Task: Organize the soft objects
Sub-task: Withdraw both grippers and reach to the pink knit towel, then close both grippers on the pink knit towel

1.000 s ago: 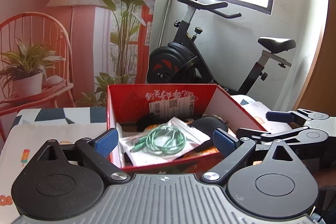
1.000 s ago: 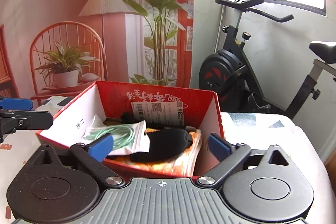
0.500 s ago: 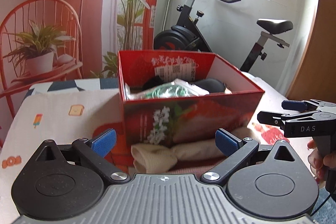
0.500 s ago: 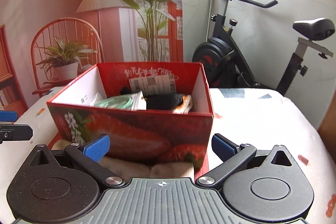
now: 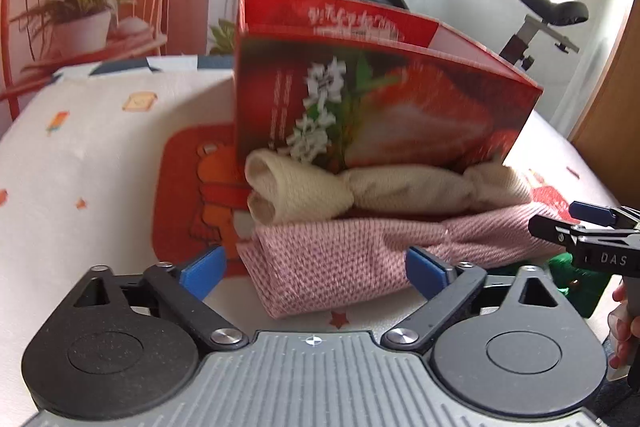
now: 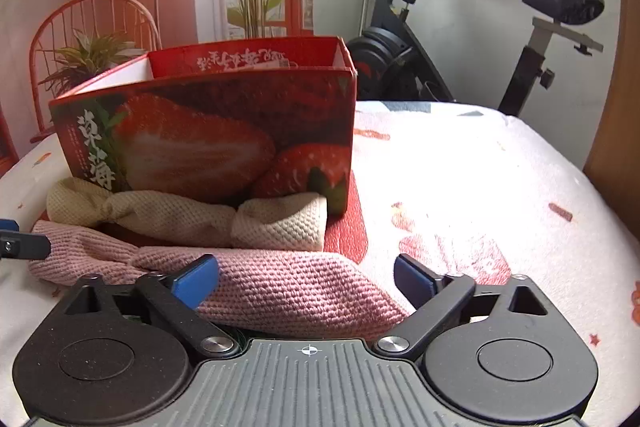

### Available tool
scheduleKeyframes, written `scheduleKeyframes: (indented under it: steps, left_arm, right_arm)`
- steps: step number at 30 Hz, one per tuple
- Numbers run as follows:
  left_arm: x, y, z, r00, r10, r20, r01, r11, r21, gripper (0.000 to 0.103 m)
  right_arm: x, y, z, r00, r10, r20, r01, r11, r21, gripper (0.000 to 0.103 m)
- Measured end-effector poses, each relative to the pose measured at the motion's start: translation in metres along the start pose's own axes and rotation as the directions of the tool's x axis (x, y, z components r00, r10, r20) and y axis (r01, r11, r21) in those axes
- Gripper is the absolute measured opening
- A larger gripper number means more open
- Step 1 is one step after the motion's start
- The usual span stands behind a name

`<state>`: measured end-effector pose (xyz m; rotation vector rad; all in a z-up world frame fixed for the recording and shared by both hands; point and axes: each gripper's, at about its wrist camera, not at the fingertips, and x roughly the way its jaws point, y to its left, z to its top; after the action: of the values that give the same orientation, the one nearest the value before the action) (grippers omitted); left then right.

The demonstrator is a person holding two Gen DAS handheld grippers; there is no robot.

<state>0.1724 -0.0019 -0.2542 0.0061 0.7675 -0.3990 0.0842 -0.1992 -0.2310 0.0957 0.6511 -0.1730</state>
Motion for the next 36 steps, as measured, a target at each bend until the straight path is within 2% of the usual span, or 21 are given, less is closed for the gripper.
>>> scheduleKeyframes:
  steps: [7,11,15,19,28,36]
  left_arm:
    - [0.014,0.001,-0.015,1.0,0.021,-0.017,-0.021,0.999,-0.031,0.071]
    - [0.012,-0.005,-0.022,0.999,0.033,0.022,-0.033,0.999,-0.001,0.061]
    - [0.009,-0.002,-0.027,0.998,0.029,0.051,-0.027,0.999,-0.033,0.059]
    - [0.006,-0.009,-0.038,0.995,0.046,0.086,-0.047,0.999,0.008,0.059]
    - [0.005,-0.007,-0.041,0.994,0.036,0.1,-0.038,0.999,0.016,0.059]
    - [0.007,-0.009,-0.037,0.995,0.05,0.087,-0.052,0.998,0.019,0.059]
  right_arm:
    - [0.014,-0.001,-0.013,1.0,0.016,0.005,-0.016,1.0,0.023,0.082]
    - [0.017,0.005,-0.02,0.999,0.039,0.013,-0.039,0.999,0.001,0.072]
    - [0.016,0.006,-0.026,0.996,0.082,0.025,-0.081,0.996,-0.02,0.062]
    - [0.013,0.01,-0.032,0.994,0.105,0.037,-0.103,0.993,-0.052,0.054]
    - [0.014,0.003,-0.032,0.991,0.132,0.037,-0.131,0.991,-0.019,0.053]
    - [0.015,0.001,-0.032,0.99,0.14,0.033,-0.139,0.99,-0.01,0.046]
